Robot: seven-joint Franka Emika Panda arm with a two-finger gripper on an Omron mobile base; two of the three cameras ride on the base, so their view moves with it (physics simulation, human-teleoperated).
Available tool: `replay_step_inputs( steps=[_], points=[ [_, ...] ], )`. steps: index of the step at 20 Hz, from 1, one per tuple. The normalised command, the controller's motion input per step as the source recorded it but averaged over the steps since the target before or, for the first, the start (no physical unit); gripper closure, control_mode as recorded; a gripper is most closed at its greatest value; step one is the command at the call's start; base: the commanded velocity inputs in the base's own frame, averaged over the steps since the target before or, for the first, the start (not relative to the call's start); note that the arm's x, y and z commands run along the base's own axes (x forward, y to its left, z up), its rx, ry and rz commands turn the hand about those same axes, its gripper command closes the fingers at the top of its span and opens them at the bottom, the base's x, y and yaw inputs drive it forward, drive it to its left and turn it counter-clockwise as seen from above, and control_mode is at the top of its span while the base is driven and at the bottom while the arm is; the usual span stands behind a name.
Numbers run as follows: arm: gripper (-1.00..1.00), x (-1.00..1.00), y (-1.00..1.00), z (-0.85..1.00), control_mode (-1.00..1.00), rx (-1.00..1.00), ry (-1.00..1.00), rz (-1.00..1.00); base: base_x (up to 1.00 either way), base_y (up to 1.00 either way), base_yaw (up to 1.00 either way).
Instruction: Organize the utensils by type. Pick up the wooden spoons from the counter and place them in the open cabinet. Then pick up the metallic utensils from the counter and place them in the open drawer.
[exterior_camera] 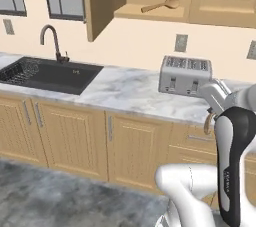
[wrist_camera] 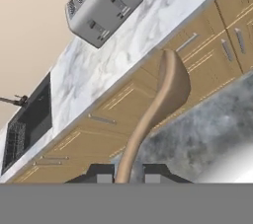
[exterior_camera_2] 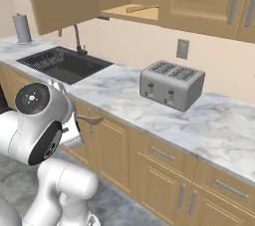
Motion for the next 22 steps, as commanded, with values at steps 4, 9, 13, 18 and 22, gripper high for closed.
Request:
replay_step_inputs(
  steps=[4, 9, 13, 18, 22],
  points=[
    [1.0, 0.0, 0.0, 0.0, 1.0, 0.0, 0.0, 0.0, 0.68, 0.35, -0.23],
    [1.0, 0.0, 0.0, 0.0, 1.0, 0.0, 0.0, 0.0, 0.66, 0.42, -0.22],
    [1.0, 0.0, 0.0, 0.0, 1.0, 0.0, 0.0, 0.0, 0.61, 0.32, -0.22],
    [1.0, 0.0, 0.0, 0.0, 1.0, 0.0, 0.0, 0.0, 0.58, 0.26, -0.23],
    [1.0, 0.0, 0.0, 0.0, 1.0, 0.0, 0.0, 0.0, 0.6, 0.26, -0.23]
  ],
)
